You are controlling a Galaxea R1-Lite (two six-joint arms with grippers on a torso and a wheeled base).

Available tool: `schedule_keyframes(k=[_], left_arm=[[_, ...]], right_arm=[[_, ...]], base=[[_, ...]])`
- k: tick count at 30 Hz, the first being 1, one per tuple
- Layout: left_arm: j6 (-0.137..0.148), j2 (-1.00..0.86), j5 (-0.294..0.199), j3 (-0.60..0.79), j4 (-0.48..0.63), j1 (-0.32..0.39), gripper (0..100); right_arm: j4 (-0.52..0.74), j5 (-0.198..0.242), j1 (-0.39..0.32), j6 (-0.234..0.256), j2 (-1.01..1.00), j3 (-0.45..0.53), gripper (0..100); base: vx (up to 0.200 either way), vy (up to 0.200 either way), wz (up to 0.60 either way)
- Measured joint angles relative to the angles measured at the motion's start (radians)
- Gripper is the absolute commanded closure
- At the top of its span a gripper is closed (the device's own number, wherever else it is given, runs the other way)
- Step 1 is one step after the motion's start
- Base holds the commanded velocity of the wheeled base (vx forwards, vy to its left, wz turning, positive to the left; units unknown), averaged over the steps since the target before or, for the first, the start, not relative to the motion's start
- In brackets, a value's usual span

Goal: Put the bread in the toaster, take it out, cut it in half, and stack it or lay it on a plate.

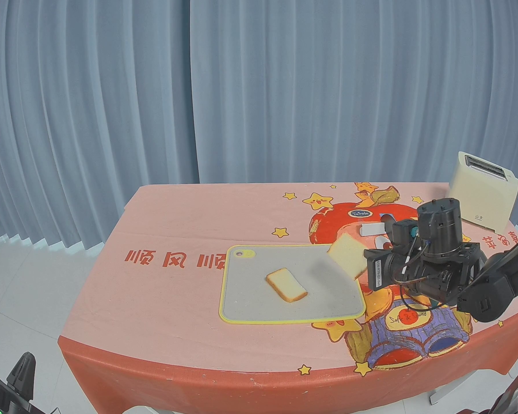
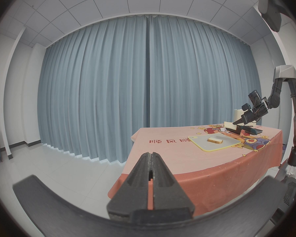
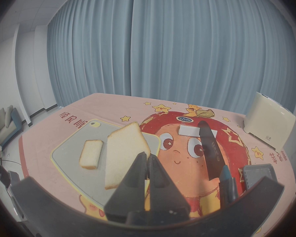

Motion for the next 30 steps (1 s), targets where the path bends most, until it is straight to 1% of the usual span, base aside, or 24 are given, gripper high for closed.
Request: schedule_keyframes(k=[11, 16, 23, 30], left_arm=[[0.000, 0.000, 0.000, 0.000, 0.000, 0.000, 100], [0.000, 0.000, 0.000, 0.000, 0.000, 0.000, 100], [0.000, 0.000, 0.000, 0.000, 0.000, 0.000, 100], [0.000, 0.000, 0.000, 0.000, 0.000, 0.000, 100]], right_arm=[[-0.110, 0.001, 0.001, -0.009, -0.076, 0.117, 100], [-0.120, 0.009, 0.011, -0.007, -0.126, 0.165, 100], [-0.121, 0.012, 0.027, -0.007, -0.192, 0.259, 100], [-0.121, 0.014, 0.040, -0.002, -0.258, 0.304, 100]], base=[[0.000, 0.000, 0.00], [0.000, 0.000, 0.00], [0.000, 0.000, 0.00], [0.000, 0.000, 0.00]])
